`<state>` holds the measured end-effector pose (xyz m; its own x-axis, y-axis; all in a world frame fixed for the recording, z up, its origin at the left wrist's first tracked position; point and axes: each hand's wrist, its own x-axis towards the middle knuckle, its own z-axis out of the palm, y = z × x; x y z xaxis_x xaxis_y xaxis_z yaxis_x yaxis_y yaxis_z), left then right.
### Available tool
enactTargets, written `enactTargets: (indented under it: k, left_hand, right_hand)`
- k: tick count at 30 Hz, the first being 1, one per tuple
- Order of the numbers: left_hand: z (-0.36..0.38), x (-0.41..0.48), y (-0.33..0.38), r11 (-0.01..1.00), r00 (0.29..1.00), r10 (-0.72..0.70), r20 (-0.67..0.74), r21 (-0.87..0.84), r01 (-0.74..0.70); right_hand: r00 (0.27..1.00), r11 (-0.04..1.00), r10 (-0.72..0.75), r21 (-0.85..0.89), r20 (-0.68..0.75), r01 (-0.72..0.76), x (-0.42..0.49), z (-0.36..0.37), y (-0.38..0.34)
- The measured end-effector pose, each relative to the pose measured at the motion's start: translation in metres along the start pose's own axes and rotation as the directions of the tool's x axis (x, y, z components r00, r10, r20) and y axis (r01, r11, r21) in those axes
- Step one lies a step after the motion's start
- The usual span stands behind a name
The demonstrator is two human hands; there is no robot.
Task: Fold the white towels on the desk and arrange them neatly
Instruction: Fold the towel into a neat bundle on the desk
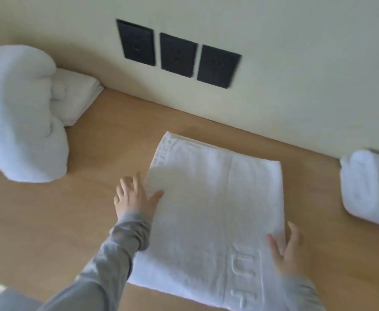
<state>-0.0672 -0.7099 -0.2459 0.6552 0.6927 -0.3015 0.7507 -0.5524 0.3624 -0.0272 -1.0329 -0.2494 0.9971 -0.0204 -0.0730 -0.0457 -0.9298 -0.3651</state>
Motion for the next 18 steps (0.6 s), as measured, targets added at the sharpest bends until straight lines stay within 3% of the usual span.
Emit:
enactTargets:
  k: [2,4,5,7,11,15,18]
  left_hand:
    - [0.014,-0.029,0.004,0.948,0.952,0.29,-0.098,0.165,-0.271]
    - [0.029,-0.063,0.004,0.801,0.814,0.581,-0.007,0.186,-0.57]
    - [0.033,-0.075,-0.002,0.732,0.757,0.648,0.083,0.204,-0.65]
    - [0.032,-0.077,-0.023,0.661,0.703,0.678,0.215,0.239,-0.711]
    - [0.02,-0.054,-0.067,0.545,0.603,0.757,0.252,0.266,-0.795]
    - [0.01,-0.05,-0.071,0.472,0.556,0.752,0.355,0.298,-0.83]
    - [0.0,-0.05,-0.082,0.223,0.365,0.802,0.473,0.33,-0.917]
  right_hand:
    - [0.981,0.98,-0.189,-0.075,-0.047,0.185,-0.017,0.008,-0.026]
    - [0.925,0.92,-0.376,-0.096,0.061,0.38,-0.038,0.027,-0.054]
    - [0.891,0.882,-0.44,-0.132,0.113,0.453,-0.047,0.036,-0.06]
    - [0.869,0.854,-0.451,-0.186,0.202,0.486,-0.057,0.046,-0.05]
    - [0.882,0.865,-0.413,-0.204,0.229,0.458,-0.063,0.032,-0.009]
    - [0.806,0.788,-0.489,-0.228,0.333,0.572,-0.069,0.017,0.003]
    - [0.707,0.672,-0.564,-0.26,0.426,0.693,-0.081,0.004,0.023]
